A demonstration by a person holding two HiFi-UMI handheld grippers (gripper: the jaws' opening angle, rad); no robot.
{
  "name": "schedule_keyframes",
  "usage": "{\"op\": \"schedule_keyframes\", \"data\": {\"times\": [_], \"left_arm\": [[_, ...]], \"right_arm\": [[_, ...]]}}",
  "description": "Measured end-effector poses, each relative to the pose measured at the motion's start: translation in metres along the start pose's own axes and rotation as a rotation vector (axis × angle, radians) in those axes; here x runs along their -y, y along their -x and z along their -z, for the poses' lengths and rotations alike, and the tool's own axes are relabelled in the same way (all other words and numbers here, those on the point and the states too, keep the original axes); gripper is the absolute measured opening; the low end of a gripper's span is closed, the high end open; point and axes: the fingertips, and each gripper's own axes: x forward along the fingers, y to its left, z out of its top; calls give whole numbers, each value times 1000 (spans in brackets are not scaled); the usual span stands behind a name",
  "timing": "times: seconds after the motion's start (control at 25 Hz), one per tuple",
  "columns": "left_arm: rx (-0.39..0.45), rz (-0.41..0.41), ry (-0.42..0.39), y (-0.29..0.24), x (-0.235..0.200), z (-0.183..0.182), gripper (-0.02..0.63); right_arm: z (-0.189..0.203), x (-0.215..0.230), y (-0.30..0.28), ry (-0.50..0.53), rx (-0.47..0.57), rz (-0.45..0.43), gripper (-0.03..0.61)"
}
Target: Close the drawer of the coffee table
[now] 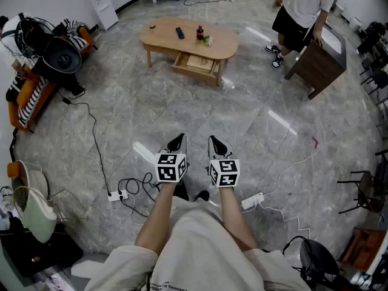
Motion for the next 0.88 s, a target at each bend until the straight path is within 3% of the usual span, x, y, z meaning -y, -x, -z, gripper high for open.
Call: {"op": "schedule_keyframes", "data": {"times": [0.16, 0.44, 0.72, 0.88], "left_arm": [[6, 14, -19, -13, -11, -10, 8], [-6, 31, 28, -48, -39, -25, 8], [-30, 65, 63, -95, -66, -42, 8], [-59, 70, 72, -123, -91, -52, 8]], "right_arm": [[-8, 3, -20, 2, 5, 18, 15], [-19, 15, -58, -38, -7, 36, 15], [-33, 24, -99, -113, 21, -14, 15], [-38, 35, -130, -145, 12, -1, 15]]}}
